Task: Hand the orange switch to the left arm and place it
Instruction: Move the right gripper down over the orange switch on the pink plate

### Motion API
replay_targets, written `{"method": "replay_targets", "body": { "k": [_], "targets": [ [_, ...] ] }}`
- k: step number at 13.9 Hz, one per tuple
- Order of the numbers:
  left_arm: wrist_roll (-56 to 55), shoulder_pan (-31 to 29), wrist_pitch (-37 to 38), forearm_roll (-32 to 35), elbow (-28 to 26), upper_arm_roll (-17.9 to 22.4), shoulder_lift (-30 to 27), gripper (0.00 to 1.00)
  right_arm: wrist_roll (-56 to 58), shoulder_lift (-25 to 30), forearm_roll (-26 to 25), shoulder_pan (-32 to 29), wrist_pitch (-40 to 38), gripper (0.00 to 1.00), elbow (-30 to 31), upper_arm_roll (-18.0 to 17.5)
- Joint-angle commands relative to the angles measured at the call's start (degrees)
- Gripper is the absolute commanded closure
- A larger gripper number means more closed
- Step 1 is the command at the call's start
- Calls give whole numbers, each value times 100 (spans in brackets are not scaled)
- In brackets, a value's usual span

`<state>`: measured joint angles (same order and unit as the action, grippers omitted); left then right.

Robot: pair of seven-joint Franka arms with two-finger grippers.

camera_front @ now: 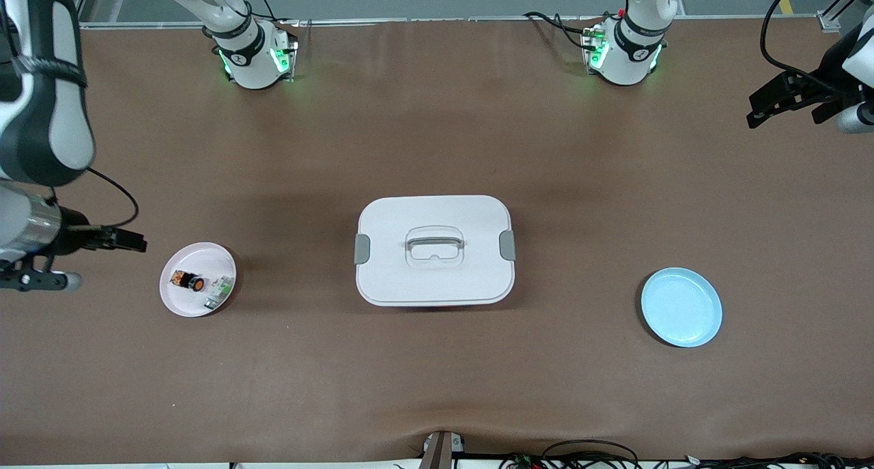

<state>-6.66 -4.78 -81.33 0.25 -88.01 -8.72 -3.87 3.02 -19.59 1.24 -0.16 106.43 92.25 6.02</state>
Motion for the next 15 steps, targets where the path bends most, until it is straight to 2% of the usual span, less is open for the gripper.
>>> {"method": "replay_targets", "body": {
  "k": [1,6,7,10,15],
  "targets": [
    [86,-32,-76,10,-84,-16,-44,0,-4,-79,-62,-63,439,0,364,-39],
    [86,-32,-85,10,-111,-25,-44,0,-39,-686,61,-256,695,0,382,-39],
    [86,-32,-85,10,-111,-25,-44,0,-91,-783,209,-283,765,0,382,-39],
    [86,-32,-85,10,-120,-25,-44,0,-731,-871,377,-274,1378,0,784,-39],
    [86,-32,-85,10,-164,-25,-44,0,-795,-1195,377,-300,1836,0,821,-31]
  ]
}}
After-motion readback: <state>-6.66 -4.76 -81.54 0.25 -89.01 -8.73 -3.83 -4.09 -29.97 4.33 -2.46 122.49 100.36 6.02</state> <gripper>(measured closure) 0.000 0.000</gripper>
